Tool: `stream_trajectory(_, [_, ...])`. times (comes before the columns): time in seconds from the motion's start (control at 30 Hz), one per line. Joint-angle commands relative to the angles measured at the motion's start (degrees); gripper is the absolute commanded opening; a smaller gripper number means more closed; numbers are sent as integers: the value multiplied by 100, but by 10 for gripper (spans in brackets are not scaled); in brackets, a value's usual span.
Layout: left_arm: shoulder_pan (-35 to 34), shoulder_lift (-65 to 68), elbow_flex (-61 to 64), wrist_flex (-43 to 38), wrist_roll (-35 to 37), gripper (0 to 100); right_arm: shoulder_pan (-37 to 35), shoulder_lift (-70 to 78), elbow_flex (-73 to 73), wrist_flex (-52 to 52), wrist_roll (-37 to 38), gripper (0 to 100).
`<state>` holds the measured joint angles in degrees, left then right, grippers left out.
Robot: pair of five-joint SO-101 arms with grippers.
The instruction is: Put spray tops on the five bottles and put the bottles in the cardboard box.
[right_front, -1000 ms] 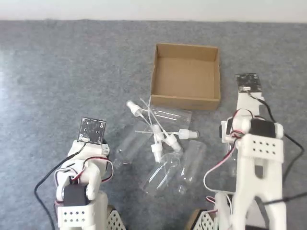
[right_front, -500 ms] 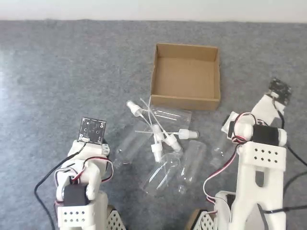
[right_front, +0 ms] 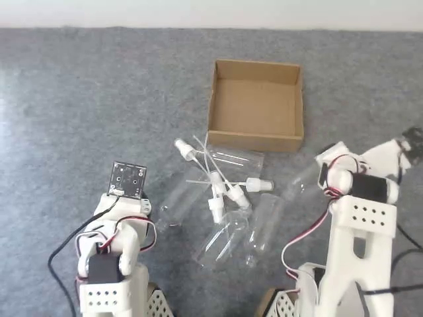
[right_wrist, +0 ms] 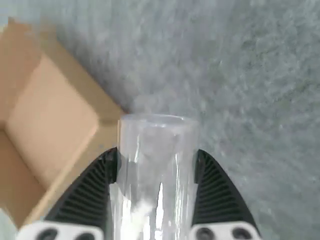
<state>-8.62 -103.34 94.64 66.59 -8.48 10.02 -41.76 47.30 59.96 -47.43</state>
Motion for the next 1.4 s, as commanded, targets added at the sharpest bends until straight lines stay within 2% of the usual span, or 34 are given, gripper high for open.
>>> stream_trajectory(0.0, [-18,-105,-57,-193,-62,19,391,-198,554,-1376,-141,13])
stream_trajectory(0.13, [-18,-105,-57,-193,-62,19,655,-198,1354,-2571,-141,13])
stream_trajectory(0.27, [-18,-105,-57,-193,-62,19,734,-198,1785,-3064,-149,13])
stream_trajectory(0.5, [-18,-105,-48,-193,-62,19,716,-198,1996,-3073,18,29])
stream_trajectory(0.73, [-18,-105,-48,-193,-62,19,734,-207,2242,-3108,53,191])
stream_trajectory(0.97, [-18,-105,-48,-193,-62,19,734,-268,2224,-3073,123,170])
stream_trajectory(1.13, [-18,-105,-48,-193,-62,19,734,-268,2224,-3073,545,184])
stream_trajectory(1.3, [-18,-105,-48,-193,-62,19,699,-268,2224,-3073,624,312])
stream_trajectory(1.37, [-18,-105,-48,-193,-62,19,699,-268,2224,-3073,651,330])
